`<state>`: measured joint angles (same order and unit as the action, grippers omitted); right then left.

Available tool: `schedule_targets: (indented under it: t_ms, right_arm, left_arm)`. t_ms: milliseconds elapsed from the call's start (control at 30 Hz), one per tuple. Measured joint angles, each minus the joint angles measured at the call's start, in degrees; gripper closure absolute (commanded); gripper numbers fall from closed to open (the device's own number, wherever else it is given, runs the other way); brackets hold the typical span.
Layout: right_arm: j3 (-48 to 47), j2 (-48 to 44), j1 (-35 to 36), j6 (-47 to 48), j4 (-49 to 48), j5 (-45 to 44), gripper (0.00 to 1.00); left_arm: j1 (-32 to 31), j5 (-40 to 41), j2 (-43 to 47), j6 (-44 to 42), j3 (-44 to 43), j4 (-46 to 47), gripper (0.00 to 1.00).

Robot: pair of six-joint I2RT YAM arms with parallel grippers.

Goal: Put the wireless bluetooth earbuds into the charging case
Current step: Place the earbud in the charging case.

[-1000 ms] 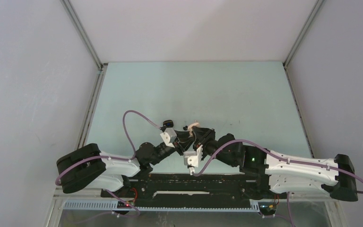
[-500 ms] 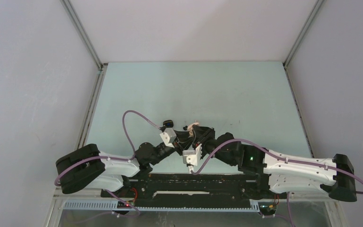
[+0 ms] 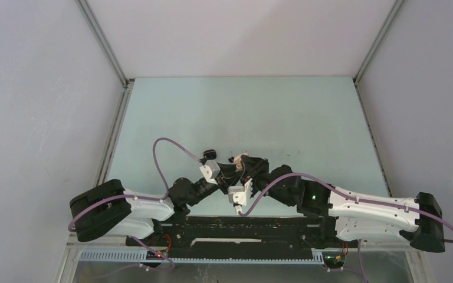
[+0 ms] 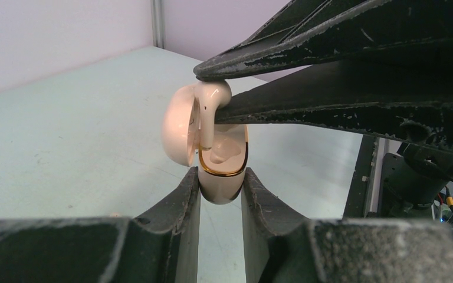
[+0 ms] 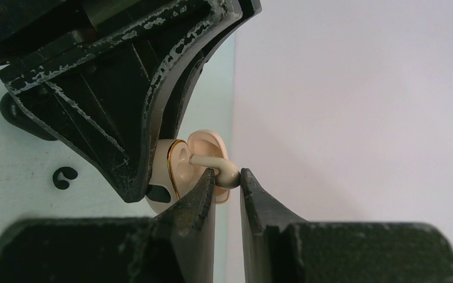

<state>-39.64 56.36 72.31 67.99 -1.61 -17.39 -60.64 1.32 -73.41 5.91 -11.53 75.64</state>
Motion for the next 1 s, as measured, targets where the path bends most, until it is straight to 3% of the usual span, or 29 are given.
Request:
schedule_targets:
  t_ms: [667, 767, 867, 1000]
  right_arm:
    - [2.2, 0.0, 1.5, 0.8, -1.1, 0.7, 1.00]
    - [2.3, 0.0, 1.6, 1.3, -1.0, 1.0, 0.84]
    - [2.3, -0.2, 2.1, 2.3, 0.0, 1.4, 0.54]
    - [1.0, -0.9, 3.0, 3.0, 3.9, 3.7, 0.43]
  left_arm:
    - [0.0, 0.0, 0.0, -0.1, 0.7, -0.2, 1.00]
    - [0.0, 0.0, 0.0, -0.4, 0.7, -0.2, 1.00]
    - [-0.1, 0.0, 0.0, -0.4, 0.7, -0.4, 1.00]
    - [-0.3, 0.0, 0.0, -0.7, 1.4, -2.1, 1.00]
